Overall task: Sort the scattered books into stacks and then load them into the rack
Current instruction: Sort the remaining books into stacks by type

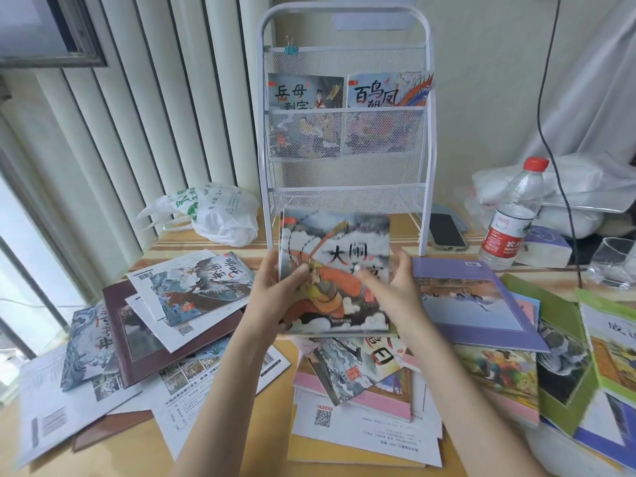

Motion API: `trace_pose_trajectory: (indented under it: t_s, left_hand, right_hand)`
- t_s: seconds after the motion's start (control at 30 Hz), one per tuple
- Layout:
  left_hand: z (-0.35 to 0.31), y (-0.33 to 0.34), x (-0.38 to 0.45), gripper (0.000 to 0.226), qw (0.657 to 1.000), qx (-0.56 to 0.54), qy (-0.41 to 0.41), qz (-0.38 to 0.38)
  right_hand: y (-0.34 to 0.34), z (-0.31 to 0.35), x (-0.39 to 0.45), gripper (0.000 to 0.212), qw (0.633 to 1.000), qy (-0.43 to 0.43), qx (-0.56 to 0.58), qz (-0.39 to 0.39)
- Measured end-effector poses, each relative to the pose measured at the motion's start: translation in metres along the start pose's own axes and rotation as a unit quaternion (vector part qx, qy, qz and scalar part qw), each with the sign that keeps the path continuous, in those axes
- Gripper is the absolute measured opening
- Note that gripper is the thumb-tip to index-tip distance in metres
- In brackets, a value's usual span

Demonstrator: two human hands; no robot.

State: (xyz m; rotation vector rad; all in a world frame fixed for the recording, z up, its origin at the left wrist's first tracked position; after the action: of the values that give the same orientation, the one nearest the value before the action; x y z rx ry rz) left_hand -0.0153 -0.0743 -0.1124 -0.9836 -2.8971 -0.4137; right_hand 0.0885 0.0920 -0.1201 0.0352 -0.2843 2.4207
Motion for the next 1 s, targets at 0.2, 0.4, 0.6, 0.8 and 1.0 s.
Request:
trace_pose_trajectory:
  t_s: [0.2,0.4,0.6,0.8,1.0]
  left_hand:
    - [-0.016,0.006,-0.013,0.030,0.994,0.083,0.049,0.056]
    - [0.008,-0.012,-0.006,0.041,0.993,0.113,-0.005,-0.042]
    - [0.023,-0.020,-0.002,0.067,0.873,0.478,-0.089,-0.041]
    - [0.020,-0.026,-0.006,0.062,0.738,0.671,-0.023,-0.058]
    - [0.001,-0.109,0.008,0.067,0.642,0.753,-0.048,-0.134]
  right_hand:
    - [0.004,0.018,-0.004,0.055,0.988,-0.006,0.136,0.078]
    - [0.010,0.014,-0.010,0.068,0.999,0.015,-0.030,0.038]
    - [0.010,-0.011,-0.007,0.075,0.952,0.076,-0.296,0.017]
    - [0.014,-0.010,-0.012,0.076,0.871,0.070,-0.484,-0.046]
    - [0.035,0.000,-0.013,0.075,0.869,-0.017,-0.487,-0.078]
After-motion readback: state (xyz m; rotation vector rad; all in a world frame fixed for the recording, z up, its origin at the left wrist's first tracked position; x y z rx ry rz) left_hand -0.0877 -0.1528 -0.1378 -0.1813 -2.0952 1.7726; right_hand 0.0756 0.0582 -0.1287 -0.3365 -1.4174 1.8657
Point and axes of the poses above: each hand's wrist, its own x-axis towards the middle knuckle, its own y-axis out of the palm, z = x × y, the point moved 7 cm from there along x, towards the middle knuckle, and after that the axes turned 4 degrees about z, right-handed, at the moved point
